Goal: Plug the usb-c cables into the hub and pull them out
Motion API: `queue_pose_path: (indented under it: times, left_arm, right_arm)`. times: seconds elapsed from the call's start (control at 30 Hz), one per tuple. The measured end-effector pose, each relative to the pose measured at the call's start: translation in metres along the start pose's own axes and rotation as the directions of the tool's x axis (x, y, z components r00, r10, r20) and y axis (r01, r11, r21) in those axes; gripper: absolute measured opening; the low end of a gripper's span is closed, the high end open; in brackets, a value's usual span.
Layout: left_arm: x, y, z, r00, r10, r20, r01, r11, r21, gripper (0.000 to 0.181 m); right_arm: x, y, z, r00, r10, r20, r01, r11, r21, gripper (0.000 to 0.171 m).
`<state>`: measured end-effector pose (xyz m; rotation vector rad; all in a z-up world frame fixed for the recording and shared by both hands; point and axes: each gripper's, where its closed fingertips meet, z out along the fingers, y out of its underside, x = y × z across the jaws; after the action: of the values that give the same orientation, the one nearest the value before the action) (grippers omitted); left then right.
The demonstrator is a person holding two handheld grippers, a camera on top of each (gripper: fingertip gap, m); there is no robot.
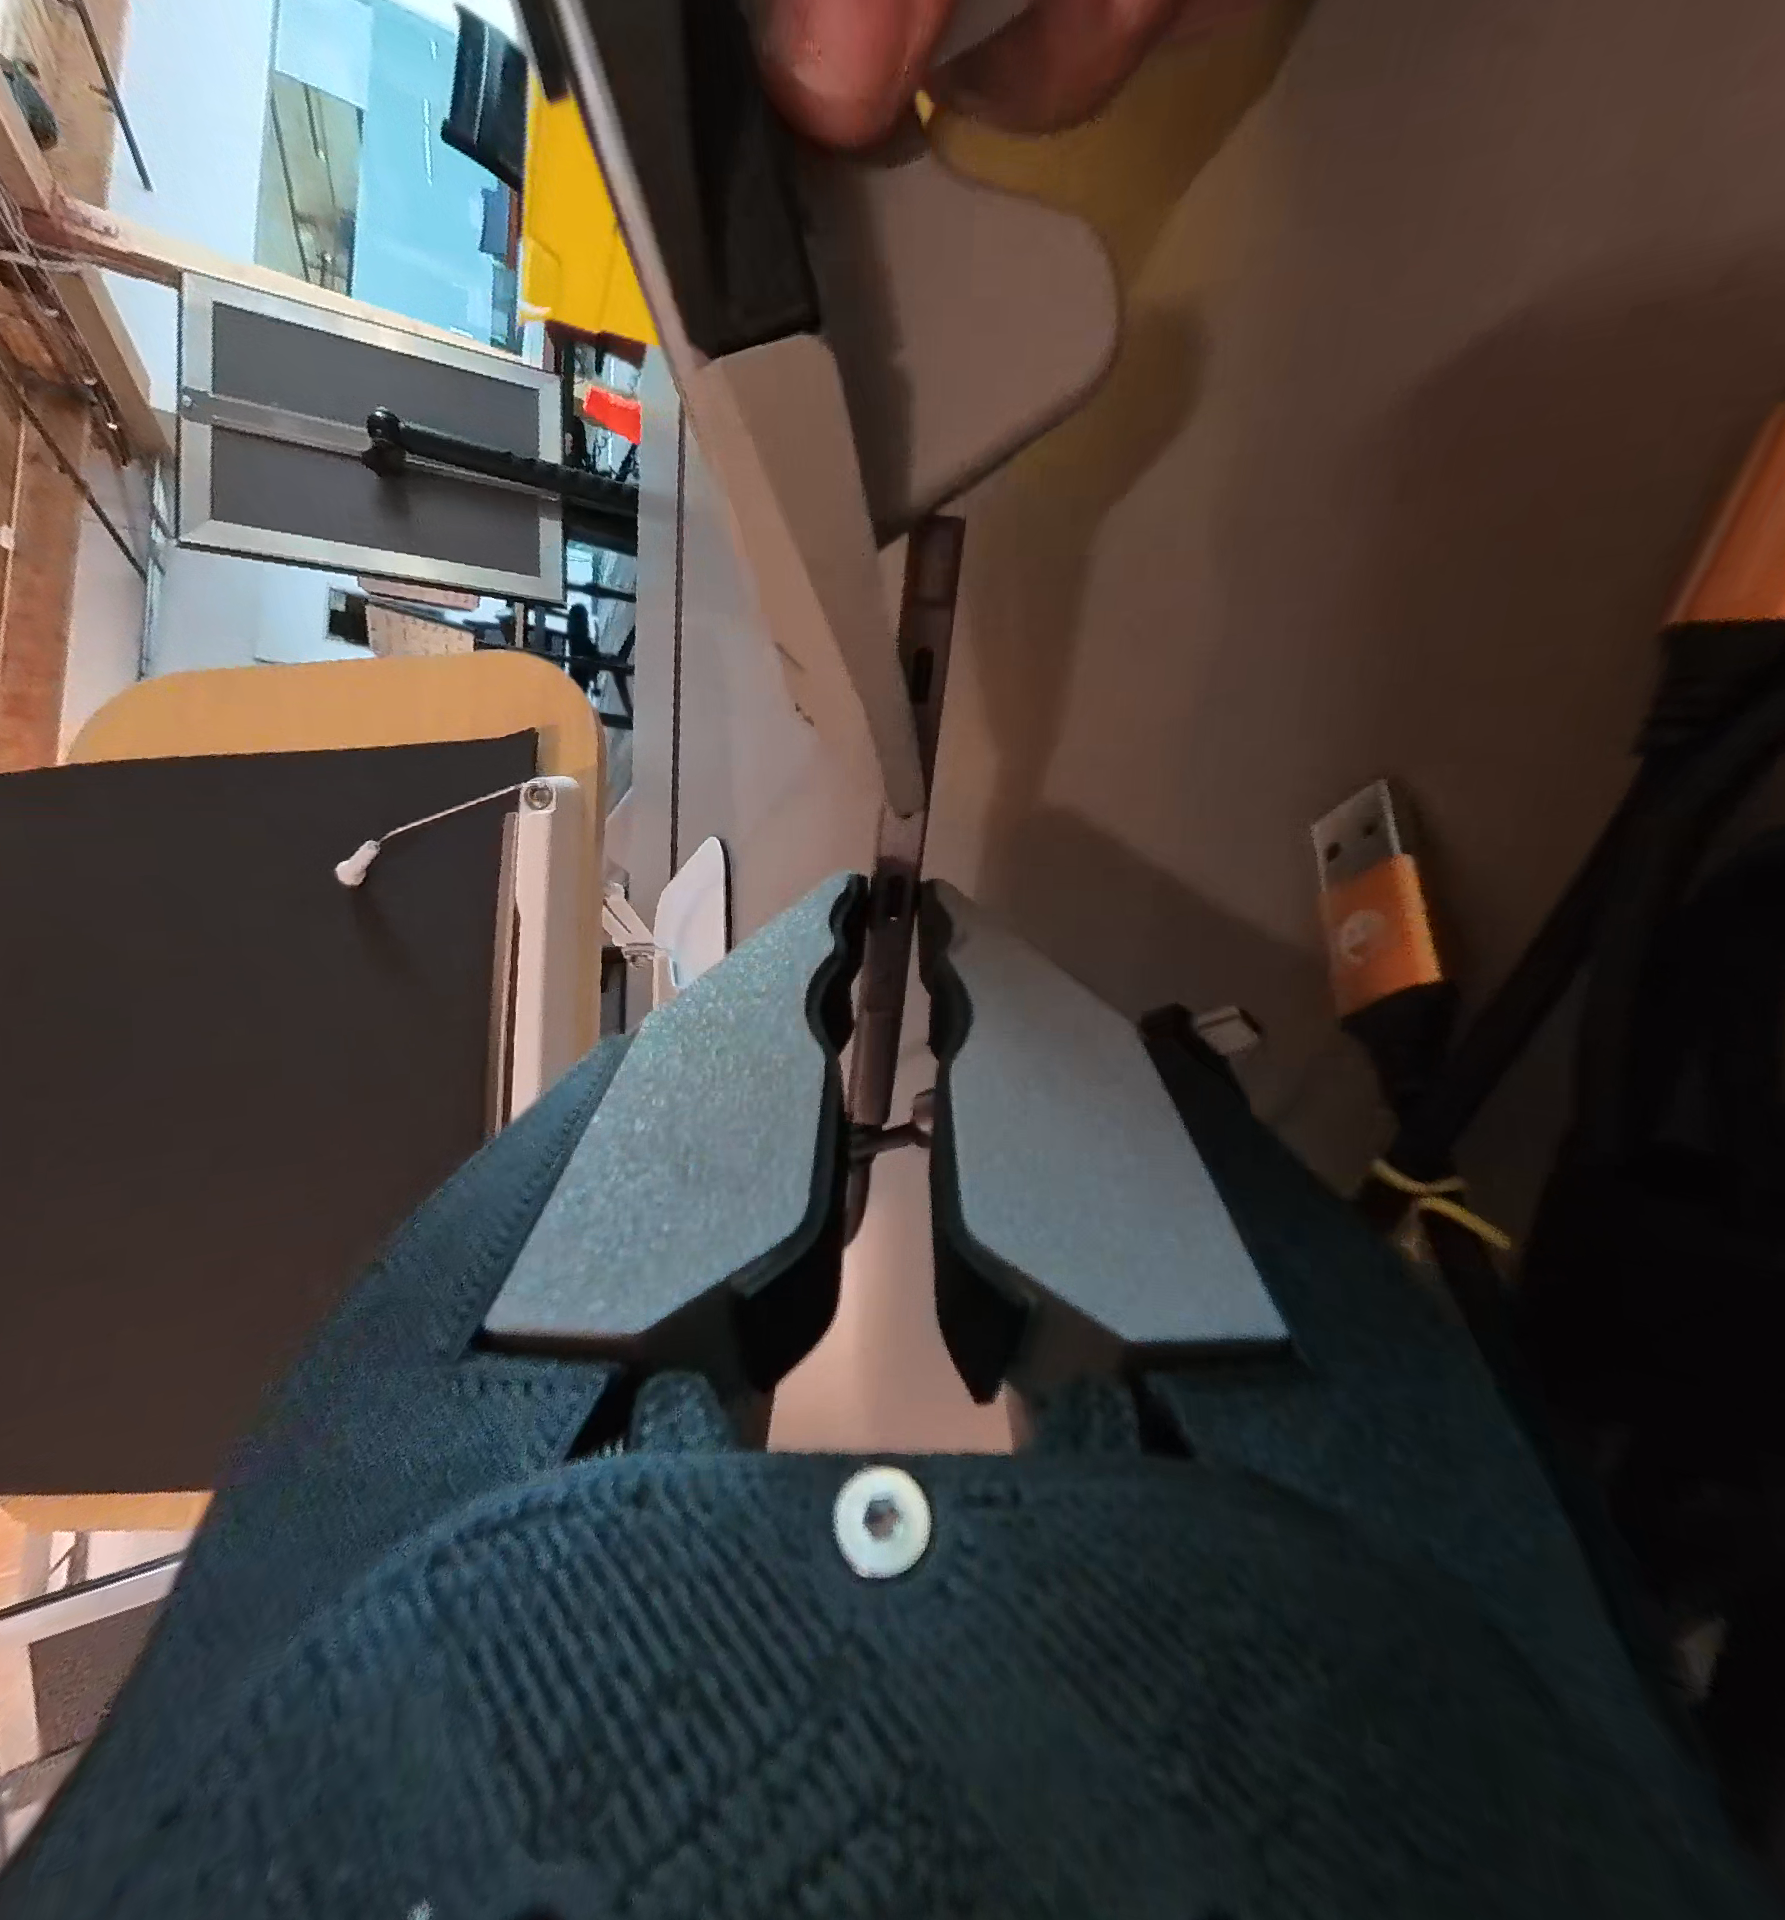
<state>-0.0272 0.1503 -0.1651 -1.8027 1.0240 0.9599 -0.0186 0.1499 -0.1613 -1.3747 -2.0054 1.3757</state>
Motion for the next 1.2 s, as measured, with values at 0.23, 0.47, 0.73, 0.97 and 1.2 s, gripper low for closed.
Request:
queue_pose_path:
  times: [0.23, 0.47, 0.73, 0.97, 1.2]
  left_arm:
    - [-0.001, 0.003, 0.003, 0.999, 0.032, 0.034, -0.031, 0.999, -0.028, 0.007]
    - [-0.007, 0.011, -0.001, 0.997, 0.035, 0.068, -0.032, 0.999, -0.040, 0.007]
    - [-0.006, 0.012, -0.003, 0.996, 0.063, 0.066, -0.060, 0.997, -0.054, 0.007]
    - [-0.006, 0.011, -0.006, 0.995, -0.097, 0.028, 0.096, 0.995, 0.025, 0.007]
    - [-0.007, 0.026, -0.006, 0.963, -0.267, -0.031, 0.268, 0.963, 0.024, 0.008]
  right_arm:
    - [0.012, -0.003, -0.006, 0.960, -0.200, -0.195, 0.196, 0.980, -0.042, 0.031]
    - [0.018, 0.007, -0.002, 0.832, -0.447, -0.330, 0.394, 0.893, -0.216, 0.023]
    - [0.015, 0.003, 0.000, 0.638, -0.650, -0.413, 0.563, 0.759, -0.326, 0.017]
    - [0.011, 0.001, 0.001, 0.652, -0.640, -0.407, 0.561, 0.768, -0.309, 0.015]
    - [0.000, -0.002, 0.002, 0.712, -0.602, -0.361, 0.559, 0.797, -0.227, 0.006]
